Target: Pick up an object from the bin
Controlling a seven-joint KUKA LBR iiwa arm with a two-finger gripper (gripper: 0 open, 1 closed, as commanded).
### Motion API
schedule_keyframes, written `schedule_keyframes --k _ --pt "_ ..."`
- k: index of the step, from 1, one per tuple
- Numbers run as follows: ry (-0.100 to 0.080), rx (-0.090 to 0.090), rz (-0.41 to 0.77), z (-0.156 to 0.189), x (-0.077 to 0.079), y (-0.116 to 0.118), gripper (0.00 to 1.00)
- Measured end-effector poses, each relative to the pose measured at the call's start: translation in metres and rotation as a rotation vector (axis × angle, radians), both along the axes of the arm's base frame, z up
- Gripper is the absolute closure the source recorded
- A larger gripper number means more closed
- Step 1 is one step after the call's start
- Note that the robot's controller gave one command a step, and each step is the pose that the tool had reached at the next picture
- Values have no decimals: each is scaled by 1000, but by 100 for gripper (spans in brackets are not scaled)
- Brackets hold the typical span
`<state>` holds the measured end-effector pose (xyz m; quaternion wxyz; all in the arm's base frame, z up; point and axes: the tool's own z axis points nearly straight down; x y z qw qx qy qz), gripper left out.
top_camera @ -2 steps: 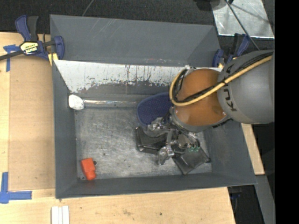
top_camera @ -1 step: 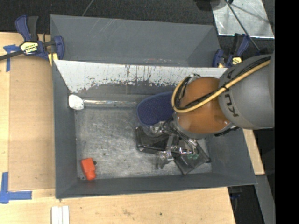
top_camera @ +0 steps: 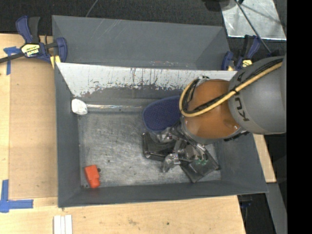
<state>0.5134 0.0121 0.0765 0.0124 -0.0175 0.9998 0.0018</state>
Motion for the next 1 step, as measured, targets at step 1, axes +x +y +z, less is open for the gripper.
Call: schedule_keyframes --k 1 --pt "19 -4 -16 158 11 18 100"
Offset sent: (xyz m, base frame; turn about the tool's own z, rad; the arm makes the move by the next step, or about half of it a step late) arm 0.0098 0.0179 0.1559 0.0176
